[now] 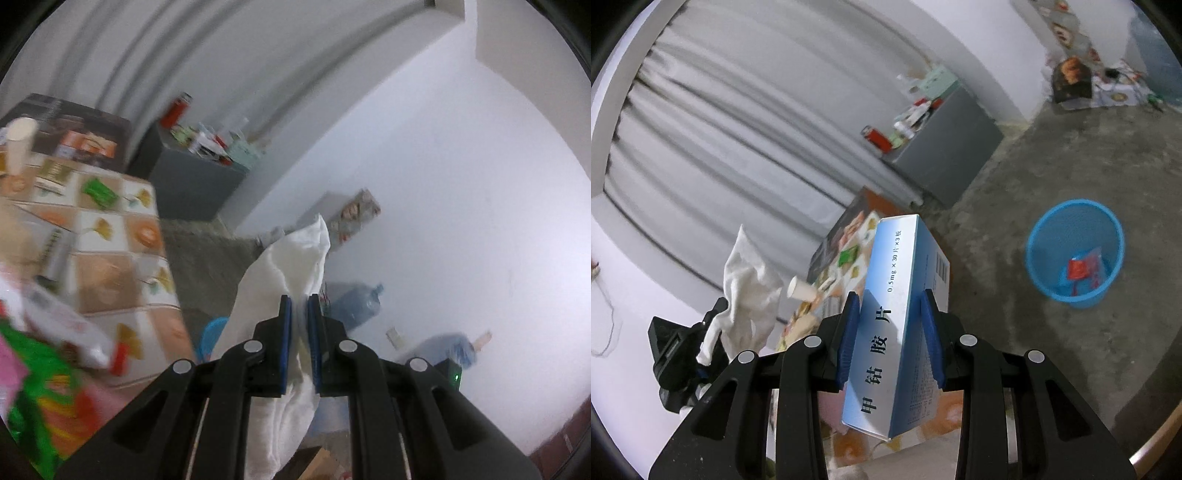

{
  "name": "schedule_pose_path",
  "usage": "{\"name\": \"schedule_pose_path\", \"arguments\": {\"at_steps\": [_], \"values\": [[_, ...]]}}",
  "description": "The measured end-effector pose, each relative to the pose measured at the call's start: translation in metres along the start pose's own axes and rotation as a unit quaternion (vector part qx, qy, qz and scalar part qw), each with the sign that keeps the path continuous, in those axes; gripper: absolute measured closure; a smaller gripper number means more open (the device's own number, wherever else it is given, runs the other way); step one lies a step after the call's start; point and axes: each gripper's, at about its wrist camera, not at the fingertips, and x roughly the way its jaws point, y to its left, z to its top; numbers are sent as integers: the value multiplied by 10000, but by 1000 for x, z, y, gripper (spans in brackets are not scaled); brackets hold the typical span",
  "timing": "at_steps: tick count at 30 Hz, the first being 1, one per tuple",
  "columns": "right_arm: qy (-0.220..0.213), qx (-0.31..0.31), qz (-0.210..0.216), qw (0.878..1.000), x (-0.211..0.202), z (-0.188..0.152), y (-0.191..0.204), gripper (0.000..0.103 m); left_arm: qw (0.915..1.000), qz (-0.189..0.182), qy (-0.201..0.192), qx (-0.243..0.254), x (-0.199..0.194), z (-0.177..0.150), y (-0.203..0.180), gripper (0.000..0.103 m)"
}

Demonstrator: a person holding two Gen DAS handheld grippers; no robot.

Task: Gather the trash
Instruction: 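Lift the white glove and blue box and carry them toward the wastebasket, then open the left tool to drop the white glove while the right tool drops the blue box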

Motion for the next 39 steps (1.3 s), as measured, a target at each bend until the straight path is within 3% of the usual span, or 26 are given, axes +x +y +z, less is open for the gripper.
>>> {"name": "schedule_pose_path", "arguments": {"at_steps": [8, 19, 21, 22, 23, 24, 27, 29, 39], "values": [[-108, 570, -424, 9974, 3, 21, -59, 72, 9953, -57, 955, 142, 129, -26, -21, 94], [-95, 1210, -1113, 9864, 53, 65, -147, 71, 9759, 517, 2097, 299, 310, -56, -16, 93], [-168, 1243, -1210, 9847, 68, 77, -165, 67, 9709, 726, 2258, 342, 345, -58, -10, 68], [-185, 1263, -1257, 9838, 73, 81, -173, 54, 9685, 876, 2301, 375, 358, -59, -5, 43], [-197, 1291, -1365, 9820, 82, 86, -186, 43, 9679, 1035, 2255, 410, 367, -61, -1, 40], [-228, 1283, -1460, 9807, 87, 88, -195, 43, 9671, 1253, 2170, 448, 377, -62, 4, 40], [-117, 1359, -1803, 9741, 102, 82, -223, 43, 9650, 1480, 2147, 289, 383, -66, 18, 40], [-84, 1573, -1697, 9728, 96, 68, -234, 43, 9683, 1391, 2064, 195, 372, -67, 21, 39], [-306, 1321, -1599, 9778, 33, 25, -200, 43, 9810, 1164, 1396, 683, 284, -55, -13, 37]]}}
